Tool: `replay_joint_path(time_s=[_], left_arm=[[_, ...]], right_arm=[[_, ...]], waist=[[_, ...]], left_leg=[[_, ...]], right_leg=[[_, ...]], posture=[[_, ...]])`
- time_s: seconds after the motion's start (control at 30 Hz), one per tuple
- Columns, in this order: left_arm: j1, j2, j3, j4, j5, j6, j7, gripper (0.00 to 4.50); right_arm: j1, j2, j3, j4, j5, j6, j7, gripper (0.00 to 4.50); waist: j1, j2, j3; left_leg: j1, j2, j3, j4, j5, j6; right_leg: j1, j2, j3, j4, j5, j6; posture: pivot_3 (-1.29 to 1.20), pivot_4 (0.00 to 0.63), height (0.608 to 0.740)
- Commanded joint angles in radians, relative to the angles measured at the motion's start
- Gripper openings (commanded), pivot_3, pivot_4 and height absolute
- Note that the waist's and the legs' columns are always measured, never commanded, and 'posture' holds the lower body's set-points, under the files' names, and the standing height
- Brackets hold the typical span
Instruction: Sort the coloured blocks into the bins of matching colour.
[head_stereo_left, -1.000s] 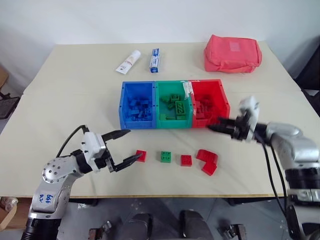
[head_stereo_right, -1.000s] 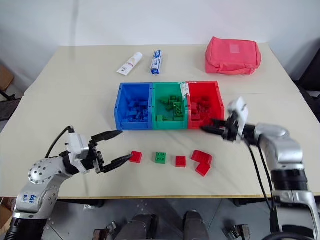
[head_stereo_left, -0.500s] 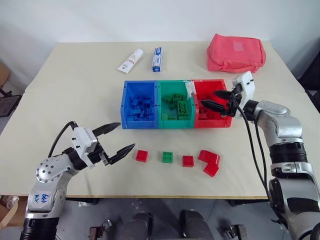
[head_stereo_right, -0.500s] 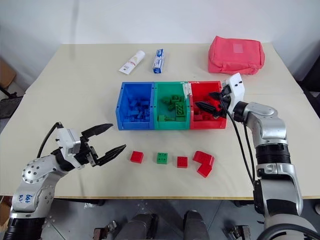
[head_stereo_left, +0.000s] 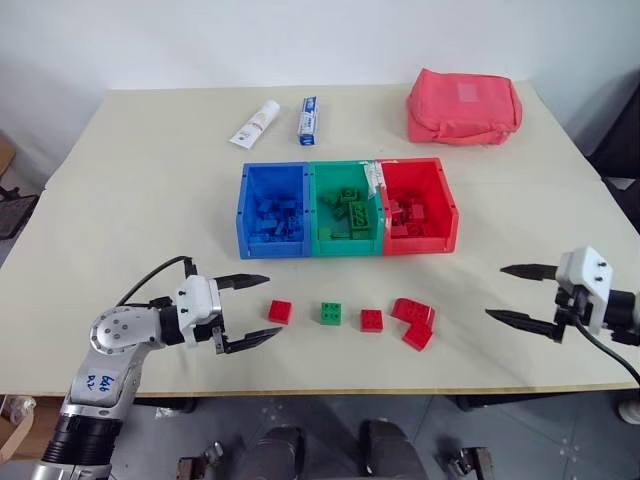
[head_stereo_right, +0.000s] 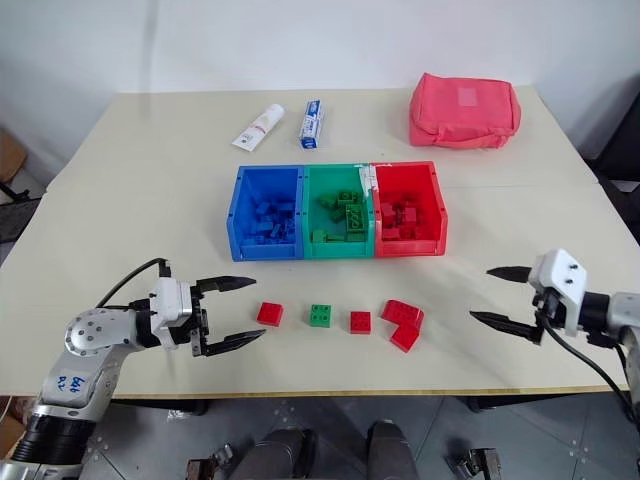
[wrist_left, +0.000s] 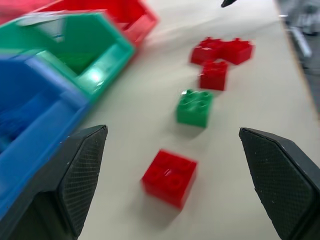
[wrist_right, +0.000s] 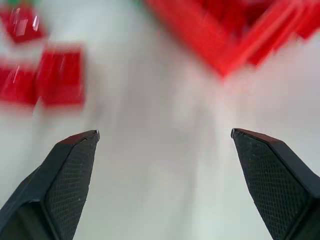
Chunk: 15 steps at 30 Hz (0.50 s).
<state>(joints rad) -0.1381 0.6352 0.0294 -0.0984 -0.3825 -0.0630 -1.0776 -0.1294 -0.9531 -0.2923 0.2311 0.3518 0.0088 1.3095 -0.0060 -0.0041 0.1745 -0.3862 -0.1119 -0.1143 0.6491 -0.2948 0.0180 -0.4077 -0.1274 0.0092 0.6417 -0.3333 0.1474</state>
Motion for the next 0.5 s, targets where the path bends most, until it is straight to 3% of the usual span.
replay_joint_path(time_s=[0.03,0.27,0.47,0.5], left_arm=[[-0.009,0.003,-0.027,0.012,0.016,-0.031,-0.039,4.5],[-0.016,0.009,-0.011,0.015,0.033,-0.061,-0.026,4.5],[0.008,0.014,0.011,-0.028,0.009,-0.045,-0.02,4.5],[0.011,0.015,0.011,-0.034,0.011,-0.044,-0.018,4.5]], right_arm=[[0.028,-0.006,-0.02,-0.05,0.013,-0.018,-0.001,4.43],[0.008,0.065,0.108,-0.198,0.033,0.16,-0.068,4.43],[-0.059,0.151,0.271,-0.142,-0.046,0.151,-0.084,4.43],[-0.077,0.171,0.285,-0.12,-0.056,0.138,-0.091,4.26]], waist=[[-0.001,0.0,0.0],[0.007,0.0,0.0],[0.008,0.0,0.0],[0.006,0.0,0.0]], left_leg=[[0.0,0.0,0.0,0.0,0.0,0.0],[0.0,0.001,-0.001,0.001,0.0,0.0],[-0.001,0.0,-0.001,0.001,0.0,0.0],[-0.001,0.0,-0.002,0.001,0.0,0.0]], right_leg=[[0.0,0.0,0.0,0.0,0.0,0.0],[0.0,0.0,0.0,0.0,0.0,0.0],[0.0,-0.001,-0.001,0.0,0.0,0.0],[0.0,-0.001,-0.001,0.0,0.0,0.0]], posture=[[0.0,0.15,0.74],[0.0,0.15,0.74],[0.0,0.15,0.74],[0.0,0.15,0.74]])
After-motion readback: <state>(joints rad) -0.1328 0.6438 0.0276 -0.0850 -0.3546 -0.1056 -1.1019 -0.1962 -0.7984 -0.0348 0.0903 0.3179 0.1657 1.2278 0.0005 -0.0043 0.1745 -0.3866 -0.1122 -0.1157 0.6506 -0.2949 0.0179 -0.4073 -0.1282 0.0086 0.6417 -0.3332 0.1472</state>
